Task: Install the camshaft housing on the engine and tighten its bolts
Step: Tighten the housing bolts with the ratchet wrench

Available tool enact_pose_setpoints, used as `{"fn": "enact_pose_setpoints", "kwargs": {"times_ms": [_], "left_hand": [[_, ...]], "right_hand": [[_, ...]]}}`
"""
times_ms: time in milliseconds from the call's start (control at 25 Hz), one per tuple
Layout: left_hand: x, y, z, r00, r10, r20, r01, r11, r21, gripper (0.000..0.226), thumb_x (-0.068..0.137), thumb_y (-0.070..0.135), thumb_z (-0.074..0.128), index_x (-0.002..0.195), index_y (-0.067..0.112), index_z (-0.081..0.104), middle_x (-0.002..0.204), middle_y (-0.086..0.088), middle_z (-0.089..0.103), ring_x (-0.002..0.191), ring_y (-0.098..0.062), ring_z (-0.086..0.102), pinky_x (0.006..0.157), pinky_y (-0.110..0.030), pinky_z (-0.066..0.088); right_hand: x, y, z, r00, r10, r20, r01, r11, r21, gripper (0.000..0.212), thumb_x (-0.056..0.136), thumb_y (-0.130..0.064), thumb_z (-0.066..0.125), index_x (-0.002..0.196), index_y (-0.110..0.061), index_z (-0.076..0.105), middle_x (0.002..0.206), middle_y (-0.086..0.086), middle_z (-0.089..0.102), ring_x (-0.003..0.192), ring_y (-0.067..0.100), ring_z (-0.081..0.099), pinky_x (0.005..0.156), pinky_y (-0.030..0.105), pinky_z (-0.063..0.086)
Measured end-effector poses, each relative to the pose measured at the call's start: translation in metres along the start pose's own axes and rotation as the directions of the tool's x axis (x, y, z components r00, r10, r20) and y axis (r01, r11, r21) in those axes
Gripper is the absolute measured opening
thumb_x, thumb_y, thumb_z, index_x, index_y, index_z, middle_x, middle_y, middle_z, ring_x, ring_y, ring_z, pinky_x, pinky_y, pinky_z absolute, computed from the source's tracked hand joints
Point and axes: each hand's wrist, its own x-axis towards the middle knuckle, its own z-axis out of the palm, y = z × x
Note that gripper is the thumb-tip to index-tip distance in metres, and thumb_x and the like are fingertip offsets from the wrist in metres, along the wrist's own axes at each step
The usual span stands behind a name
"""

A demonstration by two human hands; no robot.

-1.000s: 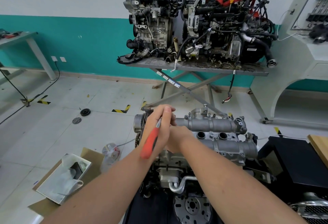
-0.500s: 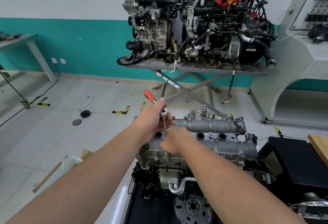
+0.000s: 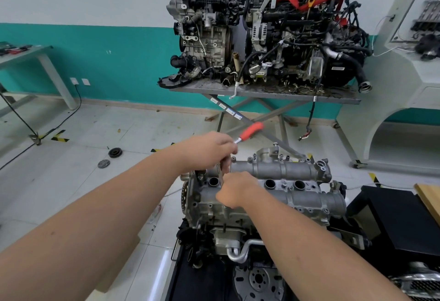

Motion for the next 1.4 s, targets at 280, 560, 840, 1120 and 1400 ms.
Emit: {"fn": "enact_pose_setpoints", "kwargs": {"times_ms": [280,560,840,1120,1400], "left_hand": [[-0.004,-0.017,0.038,0.818,0.492,-0.297,-0.224,0.749,0.624,0.035,0.091,0.048,0.063,0.073,0.020,0.052,0.095,0.002,0.054,0.087,-0.018,0.050,0.073,-0.034,0.037],[0.001,-0.015,0.090,0.852,-0.297,-0.430,-0.270,0.454,-0.849,0.042,0.103,0.046,0.036,0.111,0.021,0.070,0.081,-0.002,0.074,0.072,-0.018,0.067,0.072,-0.032,0.051],[0.001,-0.015,0.053,0.901,-0.397,-0.173,-0.019,0.362,-0.932,0.031,0.102,0.041,0.046,0.096,0.013,0.058,0.064,-0.005,0.066,0.062,-0.025,0.069,0.079,-0.046,0.055],[0.002,0.003,0.021,0.964,-0.227,-0.139,0.144,0.884,-0.446,0.027,0.103,0.031,0.041,0.097,0.011,0.057,0.062,0.000,0.069,0.071,-0.019,0.073,0.082,-0.046,0.059],[-0.002,-0.008,0.024,0.947,0.252,-0.198,-0.116,0.847,0.519,0.039,0.097,0.051,0.051,0.073,0.021,0.046,0.075,0.005,0.046,0.067,-0.015,0.045,0.054,-0.029,0.030]], "right_hand": [[-0.001,0.002,0.005,0.991,-0.044,-0.124,0.057,0.993,0.105,0.011,0.095,-0.011,0.048,0.089,-0.011,0.058,0.083,0.006,0.060,0.069,0.017,0.053,0.055,0.026,0.034],[0.004,0.000,0.007,1.000,0.029,0.008,-0.030,0.994,0.109,0.017,0.088,-0.016,0.042,0.077,-0.014,0.055,0.086,0.005,0.065,0.084,0.029,0.062,0.067,0.038,0.047],[-0.002,-0.001,0.001,0.997,0.076,0.025,-0.078,0.988,0.131,0.020,0.081,-0.019,0.048,0.072,-0.013,0.064,0.079,0.003,0.073,0.083,0.025,0.067,0.077,0.036,0.057],[0.001,0.002,0.002,0.994,0.087,0.065,-0.098,0.978,0.184,0.012,0.074,-0.017,0.051,0.074,-0.016,0.063,0.068,0.000,0.072,0.077,0.019,0.063,0.064,0.033,0.050],[0.006,0.002,0.005,0.994,0.099,0.053,-0.105,0.985,0.137,0.017,0.071,-0.014,0.051,0.067,-0.013,0.067,0.067,0.001,0.068,0.066,0.019,0.061,0.055,0.029,0.044]]}}
